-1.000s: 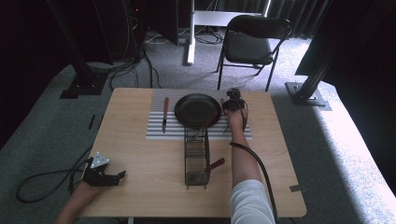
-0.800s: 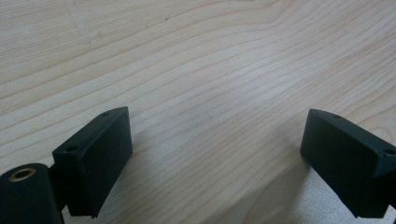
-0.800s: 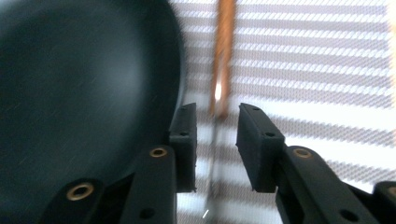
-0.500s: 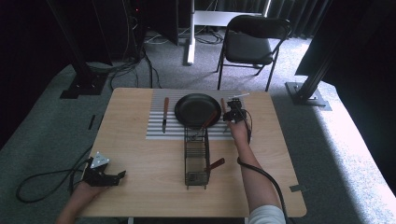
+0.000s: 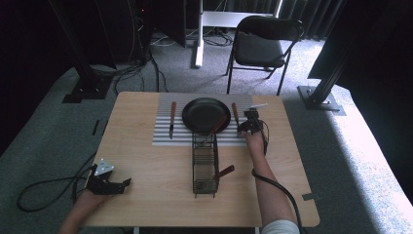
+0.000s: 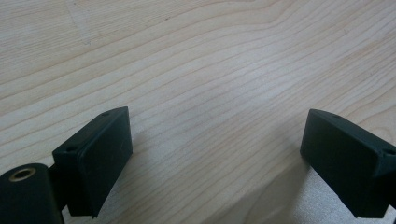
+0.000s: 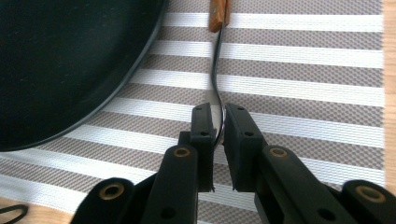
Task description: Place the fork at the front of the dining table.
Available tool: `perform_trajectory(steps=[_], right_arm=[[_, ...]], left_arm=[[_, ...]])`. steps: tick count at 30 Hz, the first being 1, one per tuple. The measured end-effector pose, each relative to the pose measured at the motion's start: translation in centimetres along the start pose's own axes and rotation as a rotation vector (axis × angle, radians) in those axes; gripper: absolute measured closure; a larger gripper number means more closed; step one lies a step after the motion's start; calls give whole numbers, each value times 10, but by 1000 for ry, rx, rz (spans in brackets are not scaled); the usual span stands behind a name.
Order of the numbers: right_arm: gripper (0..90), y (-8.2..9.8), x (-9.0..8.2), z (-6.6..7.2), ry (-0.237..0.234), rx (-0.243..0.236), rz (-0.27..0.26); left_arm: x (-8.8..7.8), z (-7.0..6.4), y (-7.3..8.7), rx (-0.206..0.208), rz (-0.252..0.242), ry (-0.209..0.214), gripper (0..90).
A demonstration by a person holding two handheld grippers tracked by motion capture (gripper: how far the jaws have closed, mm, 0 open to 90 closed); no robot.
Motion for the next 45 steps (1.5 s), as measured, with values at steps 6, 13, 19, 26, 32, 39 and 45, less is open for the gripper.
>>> perform_trajectory(steps=[6,13,19,26,32,39,45], right_arm=[[520,4,-4,-4,-16,-3,-30],[233,16,-10,-3,-53,-38,-69],[142,27,-9,3,-97,-116,-95],[134,37,-15,2,-123,-119,-153],[134,48,-19,-4,-125,-119,-156],[134,61,-24,-11,-115,-131,-171],[134,71,-30,-15,-122,-129,-198]], left_arm=[[0,0,0,-1,0,0,89],[0,0,0,0,0,0,89],[0,0,0,0,0,0,89],[0,0,0,0,0,0,89],[0,0,0,0,0,0,89],[0,0,0,0,0,0,89],[0,0,0,0,0,0,89]])
Point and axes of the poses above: each handheld gripper's, and its own axes: x roughly forward along the jaws, y roughly out of its underside, z roughly to its left, the point moved 8 cm from there along x, roughly forward along the jaws
